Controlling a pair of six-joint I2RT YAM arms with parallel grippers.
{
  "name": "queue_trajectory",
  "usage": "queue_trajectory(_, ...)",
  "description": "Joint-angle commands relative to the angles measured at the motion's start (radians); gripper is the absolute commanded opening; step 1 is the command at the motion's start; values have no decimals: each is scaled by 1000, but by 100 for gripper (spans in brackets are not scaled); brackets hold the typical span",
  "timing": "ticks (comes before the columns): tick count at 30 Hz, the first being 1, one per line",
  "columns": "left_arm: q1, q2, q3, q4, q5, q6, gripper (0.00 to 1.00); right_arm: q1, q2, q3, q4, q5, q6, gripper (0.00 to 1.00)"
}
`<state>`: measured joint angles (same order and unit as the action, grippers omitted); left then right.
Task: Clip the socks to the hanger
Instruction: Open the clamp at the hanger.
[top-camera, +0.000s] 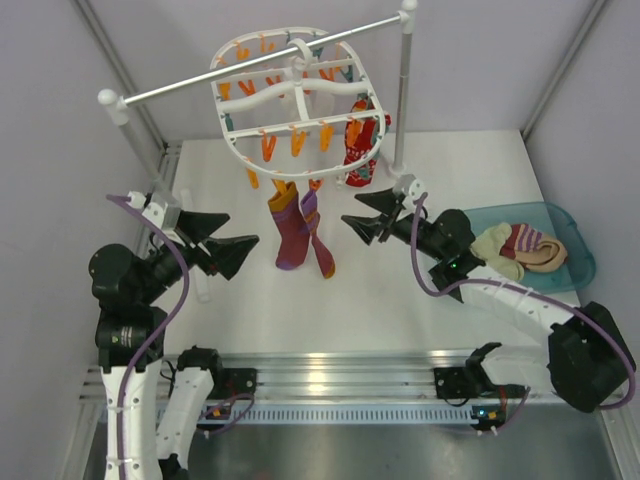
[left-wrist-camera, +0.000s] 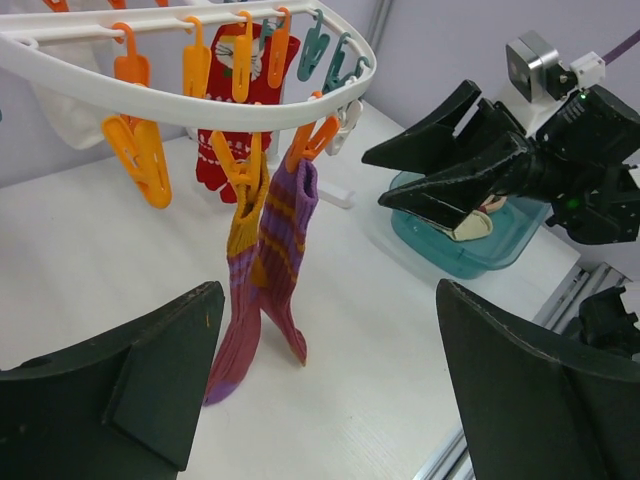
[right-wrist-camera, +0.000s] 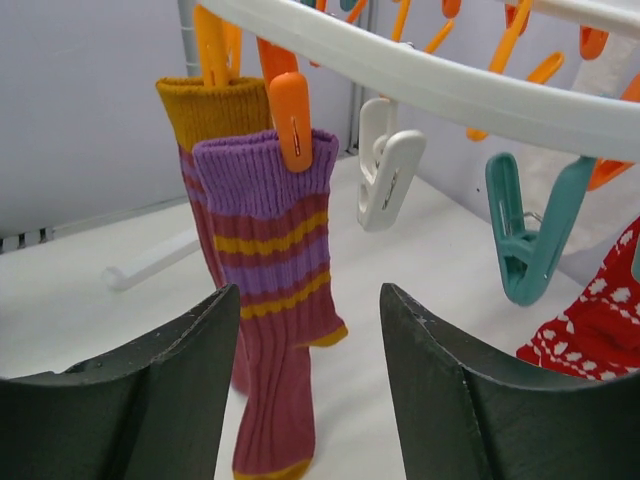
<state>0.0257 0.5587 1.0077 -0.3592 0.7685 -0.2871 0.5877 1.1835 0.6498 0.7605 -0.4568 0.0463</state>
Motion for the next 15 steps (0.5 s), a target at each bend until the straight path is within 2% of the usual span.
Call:
queue_trajectory(1, 6, 4, 26, 32, 52, 14, 92, 29, 47, 66, 204, 46, -20, 57)
queue_trajectory(8, 5, 23, 42, 31, 84, 8, 91, 32, 178, 132, 295, 78, -8, 50)
queue_trajectory(15, 5, 66, 88, 51, 109, -12, 91, 34, 261, 186, 344, 21, 17, 48)
